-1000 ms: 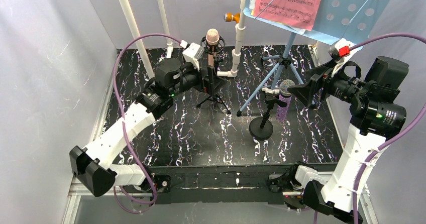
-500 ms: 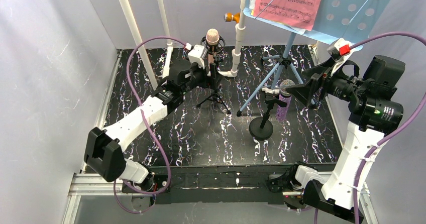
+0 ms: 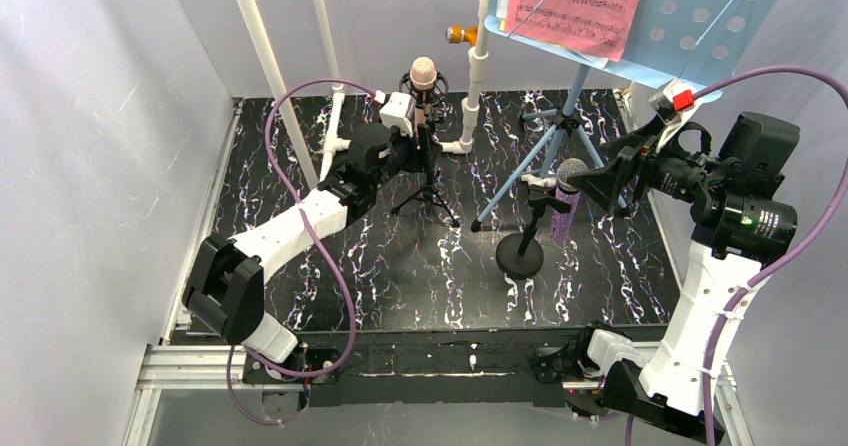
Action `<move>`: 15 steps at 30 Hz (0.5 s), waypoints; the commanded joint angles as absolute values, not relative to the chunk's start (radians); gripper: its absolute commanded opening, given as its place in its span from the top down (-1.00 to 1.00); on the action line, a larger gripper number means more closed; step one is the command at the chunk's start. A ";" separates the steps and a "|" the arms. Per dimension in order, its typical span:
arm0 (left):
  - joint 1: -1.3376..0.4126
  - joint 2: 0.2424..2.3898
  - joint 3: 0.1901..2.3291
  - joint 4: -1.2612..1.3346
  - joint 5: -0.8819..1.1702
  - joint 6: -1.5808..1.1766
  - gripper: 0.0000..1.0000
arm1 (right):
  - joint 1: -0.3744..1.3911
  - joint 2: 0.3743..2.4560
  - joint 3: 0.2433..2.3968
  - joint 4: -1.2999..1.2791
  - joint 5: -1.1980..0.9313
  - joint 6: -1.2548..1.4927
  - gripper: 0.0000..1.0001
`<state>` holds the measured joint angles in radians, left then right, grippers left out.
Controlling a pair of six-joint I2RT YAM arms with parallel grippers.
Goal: Pack up the instrument practice props
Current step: Move the microphone stand with the microphone to the center of the board.
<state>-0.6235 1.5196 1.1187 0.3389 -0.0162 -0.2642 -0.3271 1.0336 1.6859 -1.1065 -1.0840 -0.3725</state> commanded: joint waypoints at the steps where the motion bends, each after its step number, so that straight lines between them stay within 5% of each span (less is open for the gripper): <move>1: -0.640 1.540 1.126 0.408 -0.065 -0.238 -0.05 | -0.333 1.025 1.675 -1.068 -1.106 -0.357 -1.00; 15: -0.695 1.582 1.144 0.421 -0.168 -0.091 0.37 | -0.333 1.024 1.654 -1.056 -1.101 -0.351 -1.00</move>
